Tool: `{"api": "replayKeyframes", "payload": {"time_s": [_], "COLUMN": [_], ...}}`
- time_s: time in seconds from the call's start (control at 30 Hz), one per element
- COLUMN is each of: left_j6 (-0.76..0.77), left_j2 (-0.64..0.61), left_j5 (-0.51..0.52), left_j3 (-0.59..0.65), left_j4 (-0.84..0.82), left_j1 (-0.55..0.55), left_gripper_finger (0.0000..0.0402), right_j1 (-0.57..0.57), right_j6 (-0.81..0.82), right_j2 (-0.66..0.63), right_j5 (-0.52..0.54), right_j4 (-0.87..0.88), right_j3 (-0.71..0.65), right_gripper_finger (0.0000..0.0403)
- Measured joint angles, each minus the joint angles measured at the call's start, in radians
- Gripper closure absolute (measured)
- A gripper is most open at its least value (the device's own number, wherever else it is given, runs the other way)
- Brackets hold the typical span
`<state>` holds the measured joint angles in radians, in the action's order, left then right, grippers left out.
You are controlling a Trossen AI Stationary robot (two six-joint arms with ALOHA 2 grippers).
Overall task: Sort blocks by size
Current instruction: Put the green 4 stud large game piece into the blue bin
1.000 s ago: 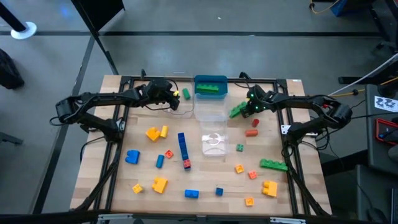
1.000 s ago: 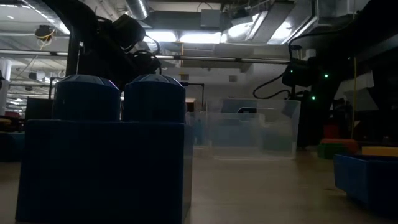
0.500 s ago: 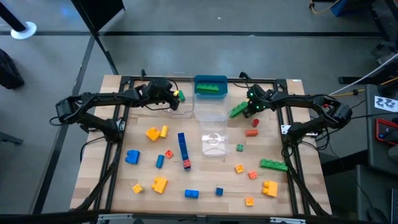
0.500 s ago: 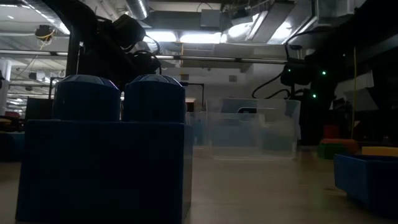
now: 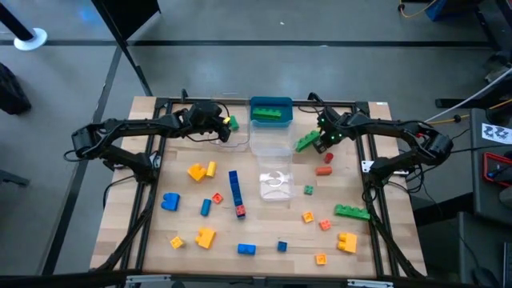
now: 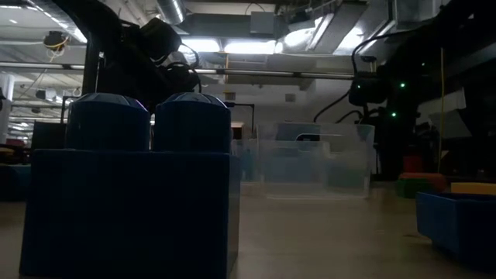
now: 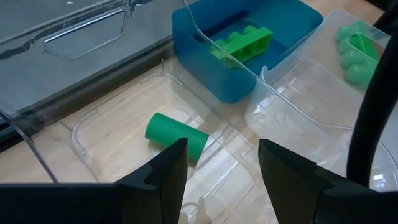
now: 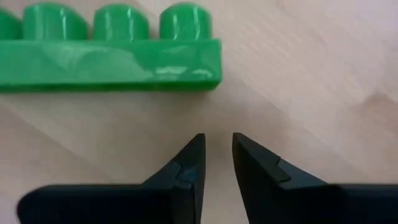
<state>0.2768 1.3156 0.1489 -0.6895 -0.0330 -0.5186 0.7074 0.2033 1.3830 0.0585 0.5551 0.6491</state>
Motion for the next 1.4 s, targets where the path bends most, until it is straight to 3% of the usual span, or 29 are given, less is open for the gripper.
{"api": "replayKeyframes", "payload": {"time_s": [0.73, 0.97, 1.1, 1.27, 1.4], "left_j6": [-0.023, -0.023, -0.023, -0.023, -0.023], "left_j2": [0.000, 0.000, 0.000, 0.000, 0.000], "left_j5": [0.000, 0.000, 0.000, 0.000, 0.000], "left_j3": [0.000, 0.000, 0.000, 0.000, 0.000], "left_j4": [0.000, 0.000, 0.000, 0.000, 0.000], "left_j1": [0.000, 0.000, 0.000, 0.000, 0.000], "left_gripper_finger": [0.0222, 0.0222, 0.0222, 0.0222, 0.0222], "right_j1": [0.000, 0.000, 0.000, 0.000, 0.000], "right_j6": [-0.008, -0.076, -0.079, -0.081, -0.082], "right_j2": [0.004, 0.004, 0.004, 0.004, 0.004], "right_j5": [-0.018, -0.016, -0.009, 0.072, 0.076], "right_j4": [0.059, 0.060, 0.059, 0.048, 0.030], "right_j3": [0.000, 0.000, 0.000, 0.000, 0.000], "right_gripper_finger": [0.0322, 0.0319, 0.0284, 0.0224, 0.0200]}}
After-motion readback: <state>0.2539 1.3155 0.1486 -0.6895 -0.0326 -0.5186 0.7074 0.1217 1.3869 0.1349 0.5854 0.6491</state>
